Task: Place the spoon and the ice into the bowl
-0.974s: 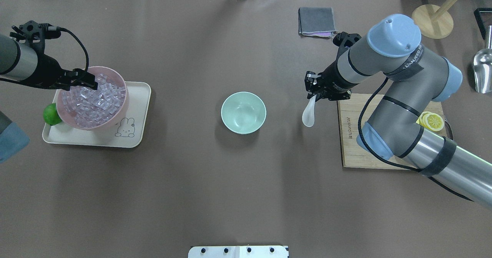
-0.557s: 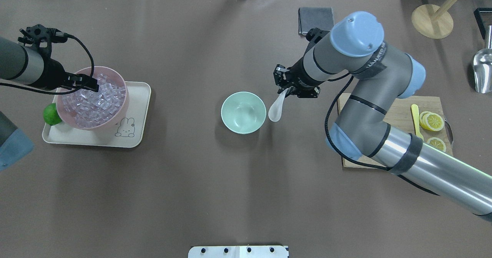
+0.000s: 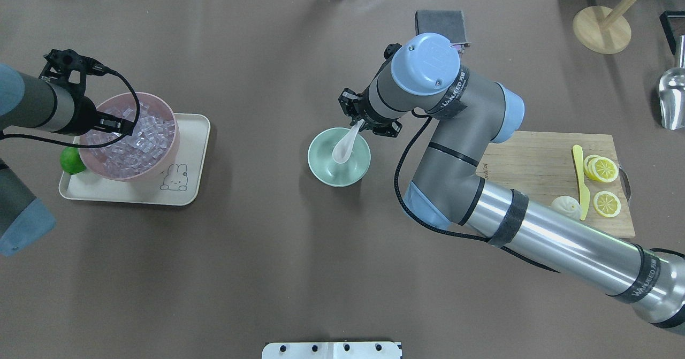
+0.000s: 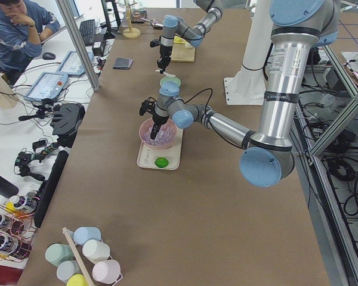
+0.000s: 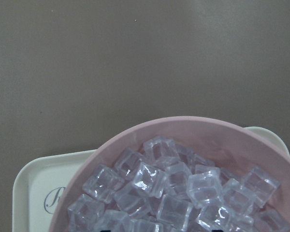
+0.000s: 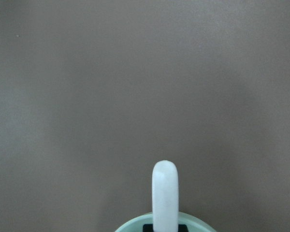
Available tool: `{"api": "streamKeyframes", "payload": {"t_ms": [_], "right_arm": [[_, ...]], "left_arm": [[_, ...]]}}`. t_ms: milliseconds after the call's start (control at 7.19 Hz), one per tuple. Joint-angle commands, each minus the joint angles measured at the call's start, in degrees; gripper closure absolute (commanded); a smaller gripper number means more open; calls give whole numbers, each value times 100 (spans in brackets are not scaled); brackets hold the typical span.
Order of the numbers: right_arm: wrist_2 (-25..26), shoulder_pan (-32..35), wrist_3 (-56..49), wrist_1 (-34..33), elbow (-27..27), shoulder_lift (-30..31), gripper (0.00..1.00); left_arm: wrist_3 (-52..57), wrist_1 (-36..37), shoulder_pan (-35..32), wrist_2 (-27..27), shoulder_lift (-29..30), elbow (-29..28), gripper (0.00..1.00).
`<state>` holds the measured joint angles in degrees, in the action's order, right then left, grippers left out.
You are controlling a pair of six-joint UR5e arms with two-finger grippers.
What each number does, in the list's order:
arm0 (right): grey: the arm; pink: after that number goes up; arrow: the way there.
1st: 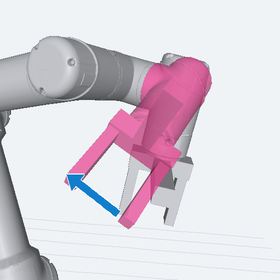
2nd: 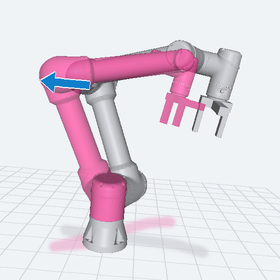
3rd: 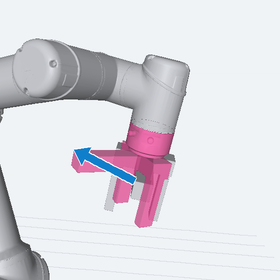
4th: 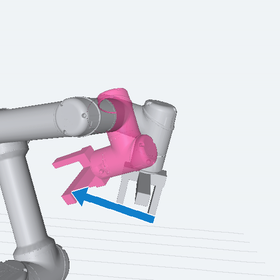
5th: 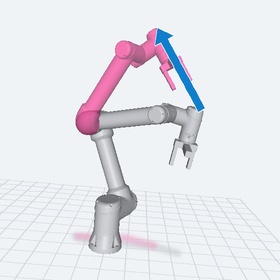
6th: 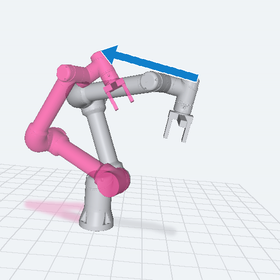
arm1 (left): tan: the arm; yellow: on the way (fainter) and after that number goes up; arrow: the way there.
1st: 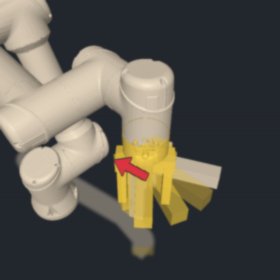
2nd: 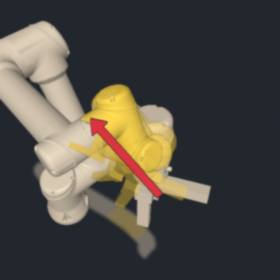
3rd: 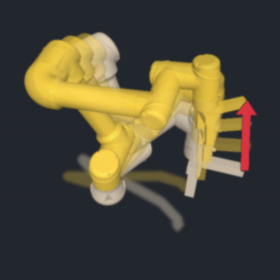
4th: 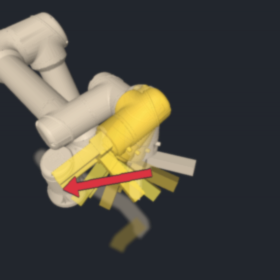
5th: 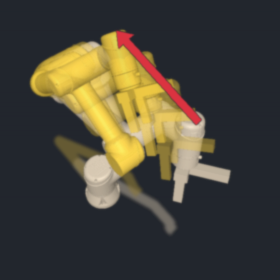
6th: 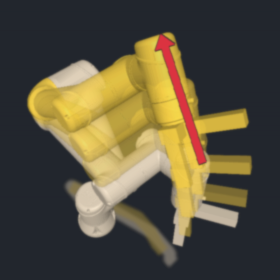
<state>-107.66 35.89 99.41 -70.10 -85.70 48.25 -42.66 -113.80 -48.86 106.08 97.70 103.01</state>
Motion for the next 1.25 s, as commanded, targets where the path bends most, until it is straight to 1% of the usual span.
{"api": "streamKeyframes", "payload": {"t_ms": [0, 139, 278, 417, 557, 696, 835, 974, 1113], "right_arm": [[218, -126, 175, 5, 167, -167, 100], [402, -153, 219, 14, 203, -176, 100], [473, -153, 236, 22, 220, -167, 100], [578, -162, 228, 57, 308, -184, 100], [605, -170, 228, 66, 308, -185, 91], [597, -170, 228, 58, 300, -185, 2], [571, -162, 193, 66, 221, -185, 0], [536, -162, 184, 58, 116, -159, 0], [474, -144, 175, 23, -15, -97, 0]], "left_arm": [[91, 7, 8, -70, -31, 0, 38], [91, 7, 8, -70, -31, 9, 40], [91, 7, 34, -70, -23, 18, 41], [82, 7, 60, -70, -23, 18, 45], [91, 7, 61, -78, -23, 9, 57], [91, 7, 78, -148, -23, 9, 65], [91, 7, 87, -149, -23, 9, 95], [91, 7, 87, -149, -14, 9, 100], [91, 7, 78, -149, -5, 18, 100]]}}
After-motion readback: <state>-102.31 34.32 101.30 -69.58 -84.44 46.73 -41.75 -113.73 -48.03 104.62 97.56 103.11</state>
